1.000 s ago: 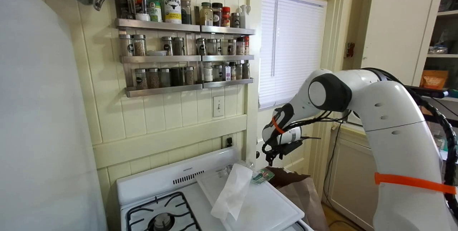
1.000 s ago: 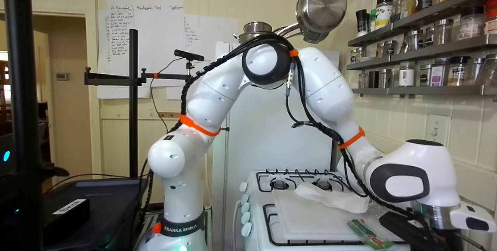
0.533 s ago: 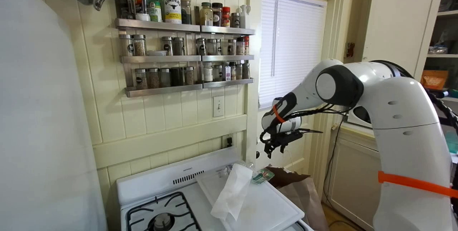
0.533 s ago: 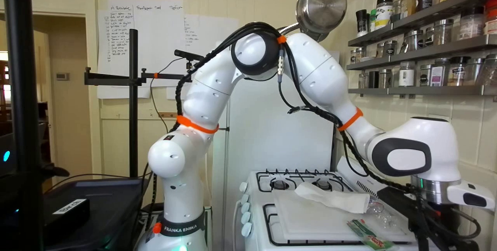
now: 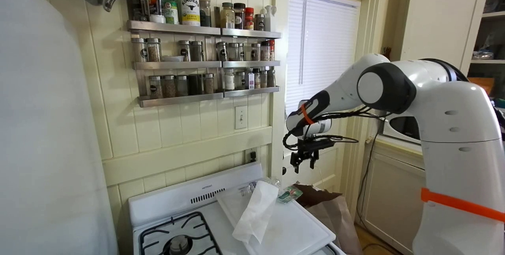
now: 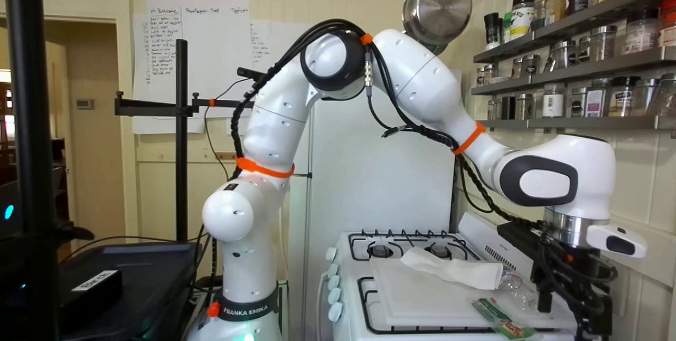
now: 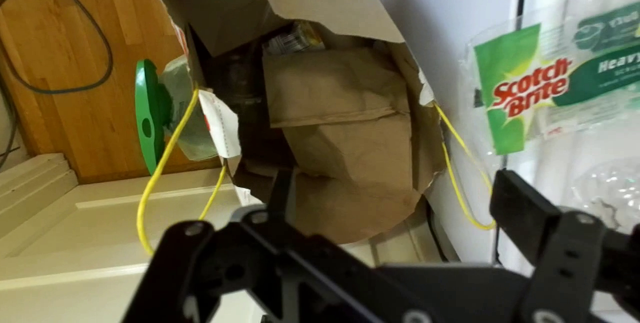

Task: Remove the small brown paper bag and the plastic from the white tray and put it in the big paper bag

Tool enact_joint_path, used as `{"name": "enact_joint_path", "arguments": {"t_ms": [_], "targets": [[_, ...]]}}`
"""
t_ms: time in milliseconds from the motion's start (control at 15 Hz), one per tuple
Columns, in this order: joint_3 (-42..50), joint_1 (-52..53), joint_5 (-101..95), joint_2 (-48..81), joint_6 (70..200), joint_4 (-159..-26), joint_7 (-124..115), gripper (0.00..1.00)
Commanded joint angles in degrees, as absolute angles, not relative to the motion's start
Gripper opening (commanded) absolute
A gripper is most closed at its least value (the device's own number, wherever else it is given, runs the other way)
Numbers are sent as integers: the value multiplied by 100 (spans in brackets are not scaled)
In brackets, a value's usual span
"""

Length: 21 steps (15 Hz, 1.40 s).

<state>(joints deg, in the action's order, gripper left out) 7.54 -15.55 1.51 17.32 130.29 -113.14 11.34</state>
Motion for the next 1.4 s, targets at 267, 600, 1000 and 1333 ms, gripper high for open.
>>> {"name": "enact_joint_path", "arguments": {"t_ms": [267, 600, 1000, 1333], "targets": [[614, -1644, 1134, 1561, 12115, -11480, 1776, 100], [716, -1693, 1563, 1633, 11795, -11433, 2249, 100], [698, -1821, 1804, 1698, 11972, -11479, 2737, 100], [640, -1962, 2084, 1985, 11866, -11366, 3180, 100]]}}
